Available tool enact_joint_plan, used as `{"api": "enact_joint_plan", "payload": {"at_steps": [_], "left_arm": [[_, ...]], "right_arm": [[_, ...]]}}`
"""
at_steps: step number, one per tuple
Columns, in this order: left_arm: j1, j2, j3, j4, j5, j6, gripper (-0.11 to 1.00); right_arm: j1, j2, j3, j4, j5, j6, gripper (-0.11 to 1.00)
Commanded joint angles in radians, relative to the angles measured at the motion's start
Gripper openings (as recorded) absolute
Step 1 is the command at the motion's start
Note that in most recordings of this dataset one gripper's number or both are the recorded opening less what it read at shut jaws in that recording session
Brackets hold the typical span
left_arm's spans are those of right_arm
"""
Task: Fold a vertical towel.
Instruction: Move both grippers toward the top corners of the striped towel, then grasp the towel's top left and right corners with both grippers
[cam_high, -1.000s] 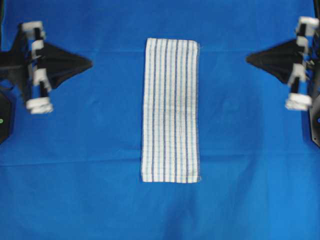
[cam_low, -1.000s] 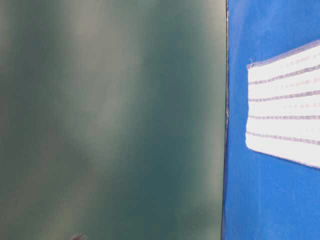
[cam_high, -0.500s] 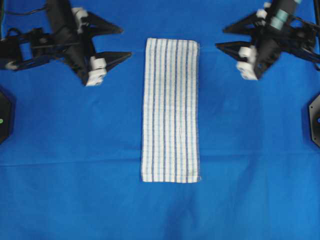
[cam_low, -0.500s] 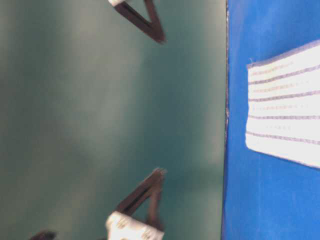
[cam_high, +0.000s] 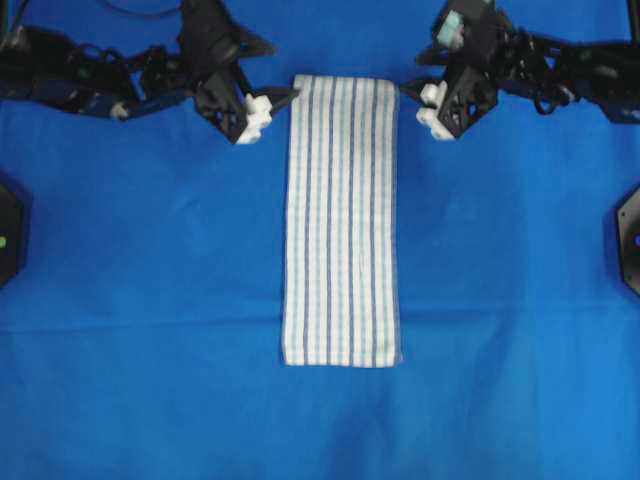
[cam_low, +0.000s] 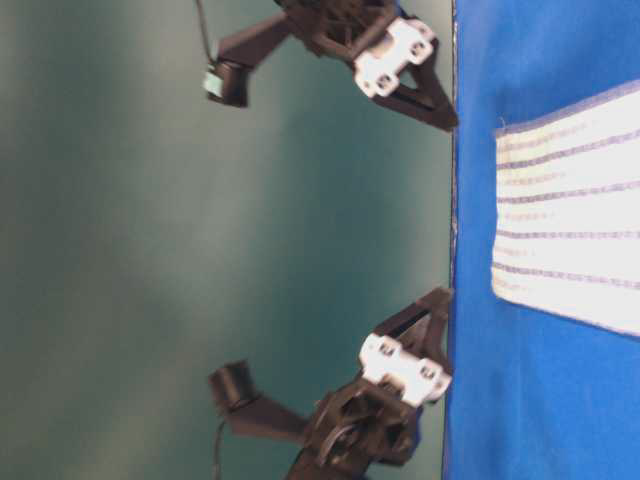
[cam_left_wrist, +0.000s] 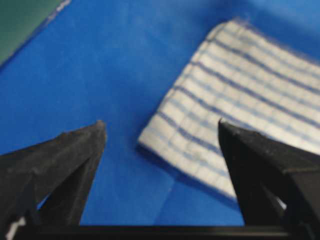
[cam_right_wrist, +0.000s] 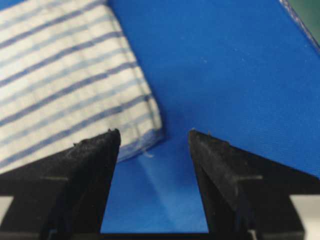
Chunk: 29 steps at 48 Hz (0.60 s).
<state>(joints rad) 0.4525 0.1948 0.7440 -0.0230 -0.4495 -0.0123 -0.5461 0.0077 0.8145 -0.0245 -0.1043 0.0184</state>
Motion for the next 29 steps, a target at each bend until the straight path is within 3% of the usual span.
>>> {"api": "enact_joint_plan", "payload": {"at_steps": [1, 14, 29], "left_arm": [[0.008, 0.032, -0.04, 0.0, -0.012, 0.0, 0.86], [0.014, 0.137, -0.101, 0.0, -0.012, 0.0, 0.86], [0.026, 0.156, -0.104, -0.002, -0.012, 0.0, 0.84]], "right_arm": [[-0.009, 0.026, -0.021, -0.003, -0.037, -0.002, 0.61], [-0.009, 0.117, -0.043, -0.003, -0.083, -0.002, 0.61], [-0.011, 0.143, -0.061, -0.003, -0.083, -0.002, 0.59]]}}
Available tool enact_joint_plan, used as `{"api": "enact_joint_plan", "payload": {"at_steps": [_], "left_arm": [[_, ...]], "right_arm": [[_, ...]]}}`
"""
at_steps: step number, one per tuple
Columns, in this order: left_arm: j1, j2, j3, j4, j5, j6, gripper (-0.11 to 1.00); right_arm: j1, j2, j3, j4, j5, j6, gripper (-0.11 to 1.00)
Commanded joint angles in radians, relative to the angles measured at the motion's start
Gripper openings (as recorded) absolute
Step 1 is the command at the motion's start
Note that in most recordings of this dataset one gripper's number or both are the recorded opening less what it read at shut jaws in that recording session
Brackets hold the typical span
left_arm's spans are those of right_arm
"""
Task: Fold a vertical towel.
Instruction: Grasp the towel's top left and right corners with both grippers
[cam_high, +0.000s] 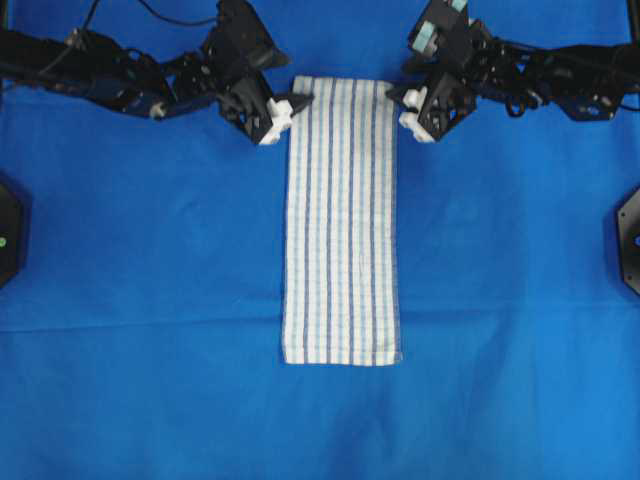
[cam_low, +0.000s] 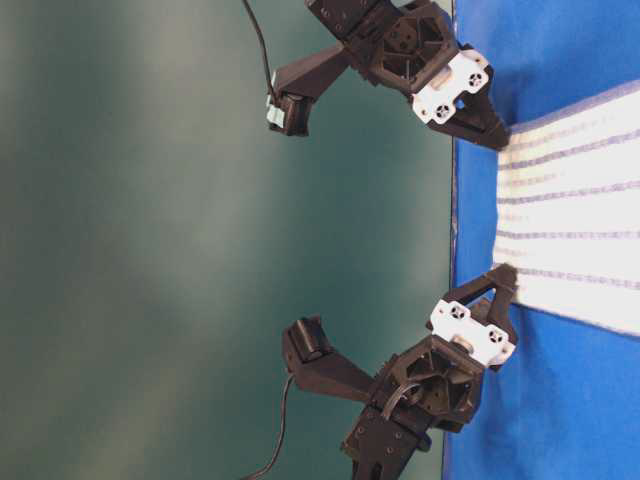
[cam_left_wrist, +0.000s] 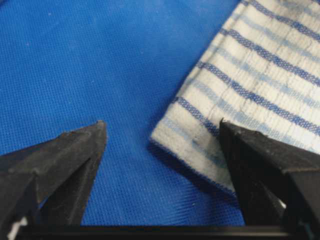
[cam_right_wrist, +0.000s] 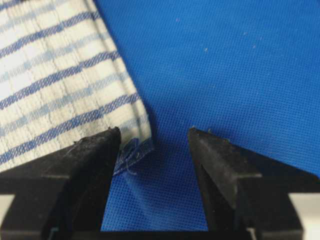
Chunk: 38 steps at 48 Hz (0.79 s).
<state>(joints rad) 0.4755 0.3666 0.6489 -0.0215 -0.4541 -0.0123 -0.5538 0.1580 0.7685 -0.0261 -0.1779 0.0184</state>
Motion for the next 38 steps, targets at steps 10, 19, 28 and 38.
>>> {"api": "enact_joint_plan", "payload": {"at_steps": [10, 19, 28, 38], "left_arm": [[0.003, -0.012, -0.015, -0.002, -0.003, 0.0, 0.52], [0.0, -0.012, -0.015, -0.003, -0.002, 0.0, 0.15], [-0.011, -0.012, -0.015, -0.002, 0.006, 0.0, 0.08], [0.006, -0.044, -0.028, -0.003, 0.008, 0.005, 0.08]], "right_arm": [[-0.002, 0.032, -0.018, -0.002, -0.003, -0.003, 0.32], [0.002, 0.035, -0.018, -0.003, -0.002, -0.005, 0.07], [0.002, 0.031, -0.018, -0.002, -0.002, 0.0, 0.07], [-0.012, -0.011, -0.02, 0.0, -0.003, 0.002, 0.07]]}}
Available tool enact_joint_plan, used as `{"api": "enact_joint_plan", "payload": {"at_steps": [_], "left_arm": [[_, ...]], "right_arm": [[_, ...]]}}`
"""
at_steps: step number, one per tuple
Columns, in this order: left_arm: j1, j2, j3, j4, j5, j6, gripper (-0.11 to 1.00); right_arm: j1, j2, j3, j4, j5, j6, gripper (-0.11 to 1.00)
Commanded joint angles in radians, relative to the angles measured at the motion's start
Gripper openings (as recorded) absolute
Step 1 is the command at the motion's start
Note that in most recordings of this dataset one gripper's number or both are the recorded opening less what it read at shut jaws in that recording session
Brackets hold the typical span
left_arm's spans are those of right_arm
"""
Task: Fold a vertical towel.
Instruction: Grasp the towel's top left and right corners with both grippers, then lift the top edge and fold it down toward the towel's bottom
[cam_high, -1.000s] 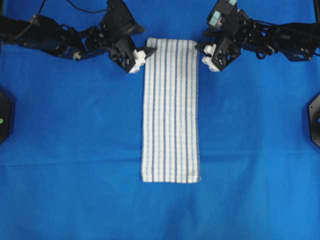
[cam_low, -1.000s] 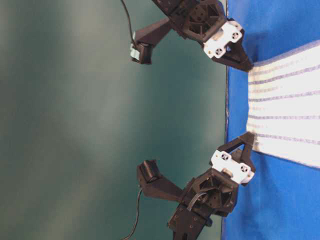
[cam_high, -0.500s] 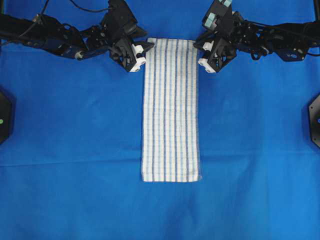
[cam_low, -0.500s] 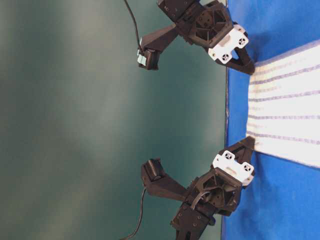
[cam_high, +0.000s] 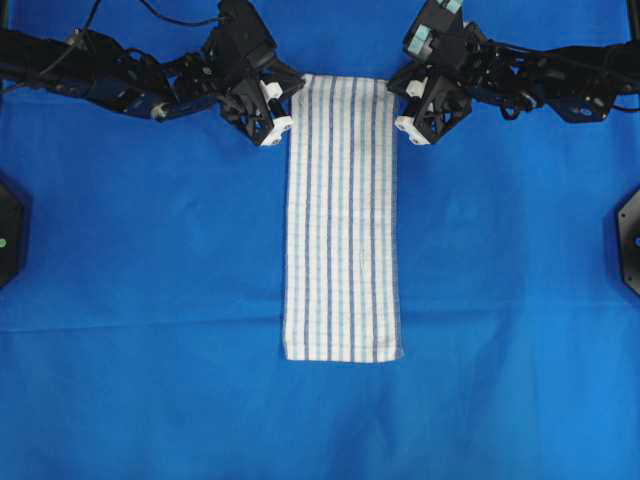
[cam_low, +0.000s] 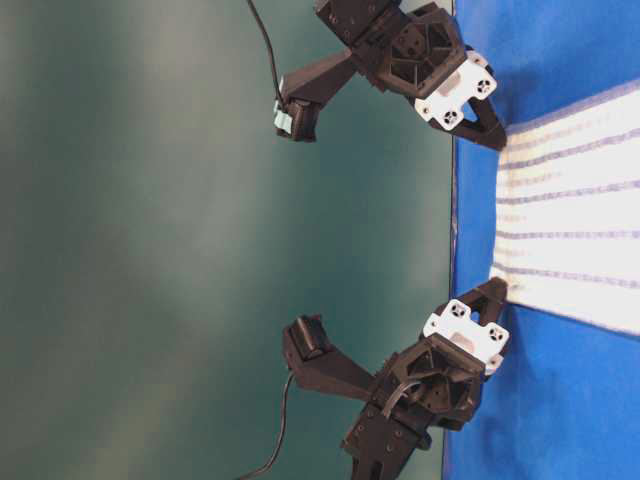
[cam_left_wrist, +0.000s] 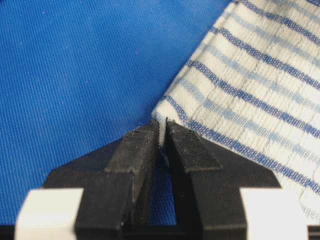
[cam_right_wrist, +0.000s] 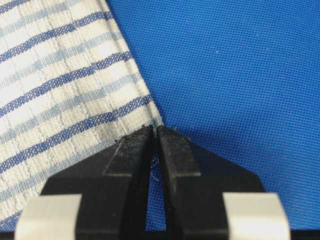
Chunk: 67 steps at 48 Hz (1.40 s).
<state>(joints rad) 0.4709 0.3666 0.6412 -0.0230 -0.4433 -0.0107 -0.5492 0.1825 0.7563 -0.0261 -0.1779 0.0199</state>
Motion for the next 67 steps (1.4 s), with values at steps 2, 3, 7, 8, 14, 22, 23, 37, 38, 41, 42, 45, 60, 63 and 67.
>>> {"api": "enact_joint_plan", "payload": {"at_steps": [2, 3, 7, 8, 14, 22, 23, 37, 38, 41, 42, 45, 60, 63, 67], "left_arm": [[0.018, -0.049, -0.025, 0.0, -0.003, 0.006, 0.08], [0.021, -0.051, -0.028, 0.0, -0.002, 0.008, 0.08], [0.044, -0.054, -0.044, -0.002, 0.002, 0.015, 0.08], [0.049, -0.054, -0.049, -0.002, 0.003, 0.015, 0.08], [0.083, -0.052, -0.078, -0.002, 0.012, 0.018, 0.08], [0.118, -0.046, -0.115, 0.0, 0.015, 0.021, 0.08], [0.118, -0.048, -0.117, 0.0, 0.017, 0.021, 0.08], [0.095, -0.101, -0.092, 0.0, 0.046, 0.023, 0.08], [0.092, -0.11, -0.087, 0.0, 0.046, 0.023, 0.08], [0.081, -0.144, -0.071, 0.0, 0.046, 0.023, 0.08], [0.078, -0.153, -0.063, 0.0, 0.046, 0.025, 0.08], [0.064, -0.181, -0.046, 0.0, 0.046, 0.026, 0.08], [-0.077, -0.336, 0.066, 0.0, 0.049, 0.094, 0.08], [-0.11, -0.356, 0.087, 0.0, 0.049, 0.103, 0.08], [-0.16, -0.368, 0.118, 0.0, 0.051, 0.106, 0.08]], "right_arm": [[-0.026, -0.046, -0.009, -0.002, -0.003, 0.0, 0.07], [-0.032, -0.051, -0.012, 0.0, -0.002, 0.0, 0.07], [-0.057, -0.067, -0.018, -0.002, -0.003, 0.0, 0.07], [-0.063, -0.071, -0.02, -0.002, -0.002, 0.0, 0.07], [-0.097, -0.08, -0.041, -0.003, -0.002, -0.008, 0.07], [-0.121, -0.08, -0.074, -0.006, -0.002, -0.014, 0.07], [-0.121, -0.081, -0.075, -0.005, -0.002, -0.014, 0.07], [-0.114, -0.124, -0.063, -0.006, 0.031, -0.011, 0.07], [-0.11, -0.132, -0.061, -0.005, 0.034, -0.011, 0.07], [-0.106, -0.158, -0.055, -0.006, 0.041, -0.011, 0.07], [-0.103, -0.169, -0.052, -0.006, 0.043, -0.011, 0.07], [-0.094, -0.202, -0.041, -0.006, 0.048, -0.011, 0.07], [0.034, -0.367, 0.06, -0.005, 0.078, -0.011, 0.07], [0.074, -0.387, 0.084, -0.006, 0.08, -0.008, 0.07], [0.138, -0.41, 0.12, -0.002, 0.08, -0.002, 0.07]]}}
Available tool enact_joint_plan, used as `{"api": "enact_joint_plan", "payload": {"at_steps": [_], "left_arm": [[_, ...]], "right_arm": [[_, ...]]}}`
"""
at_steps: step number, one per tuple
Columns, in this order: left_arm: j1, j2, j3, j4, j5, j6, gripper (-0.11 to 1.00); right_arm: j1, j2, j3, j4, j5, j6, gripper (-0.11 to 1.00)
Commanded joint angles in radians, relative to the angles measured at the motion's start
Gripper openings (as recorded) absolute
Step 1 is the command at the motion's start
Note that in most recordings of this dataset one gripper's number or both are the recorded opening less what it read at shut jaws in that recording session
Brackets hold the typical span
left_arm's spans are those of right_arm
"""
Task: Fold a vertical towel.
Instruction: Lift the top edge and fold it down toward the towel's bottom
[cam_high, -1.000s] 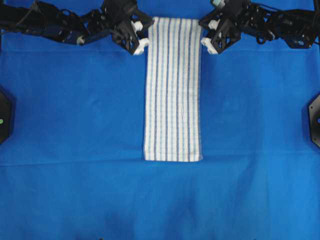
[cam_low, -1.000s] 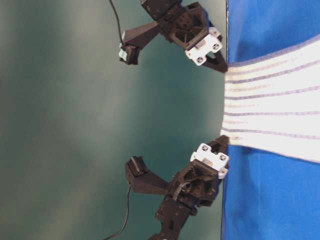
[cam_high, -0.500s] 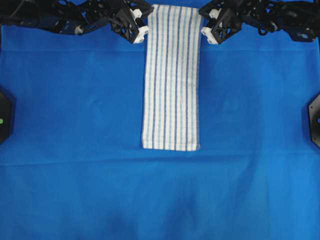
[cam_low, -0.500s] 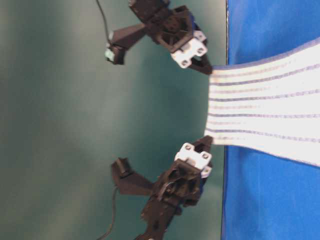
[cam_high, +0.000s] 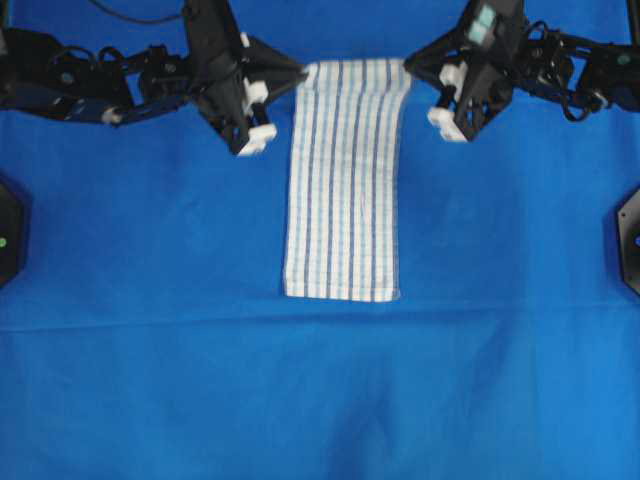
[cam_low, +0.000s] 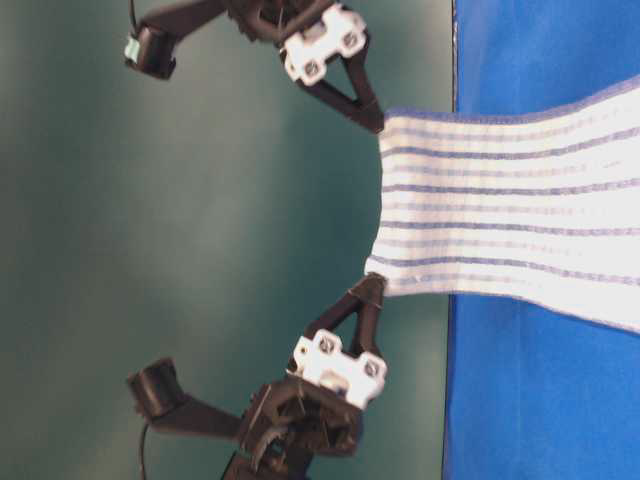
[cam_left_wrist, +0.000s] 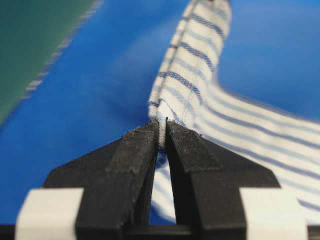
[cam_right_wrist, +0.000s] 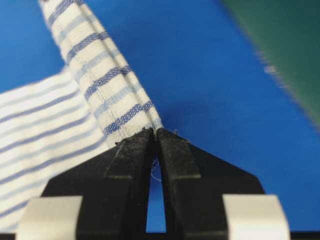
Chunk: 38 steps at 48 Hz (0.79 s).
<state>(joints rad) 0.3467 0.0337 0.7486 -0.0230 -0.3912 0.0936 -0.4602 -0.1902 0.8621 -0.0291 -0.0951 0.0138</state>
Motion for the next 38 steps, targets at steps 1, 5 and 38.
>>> {"api": "enact_joint_plan", "payload": {"at_steps": [1, 5, 38], "left_arm": [[-0.046, -0.037, 0.015, 0.0, -0.002, 0.002, 0.08], [-0.092, -0.043, 0.035, 0.0, 0.009, 0.002, 0.08], [-0.387, 0.014, 0.071, -0.002, 0.061, -0.026, 0.08]], "right_arm": [[0.066, -0.041, 0.02, 0.002, -0.003, 0.005, 0.07], [0.127, -0.057, 0.038, 0.011, 0.002, 0.006, 0.07], [0.456, 0.075, 0.034, 0.19, 0.021, 0.008, 0.07]]}}
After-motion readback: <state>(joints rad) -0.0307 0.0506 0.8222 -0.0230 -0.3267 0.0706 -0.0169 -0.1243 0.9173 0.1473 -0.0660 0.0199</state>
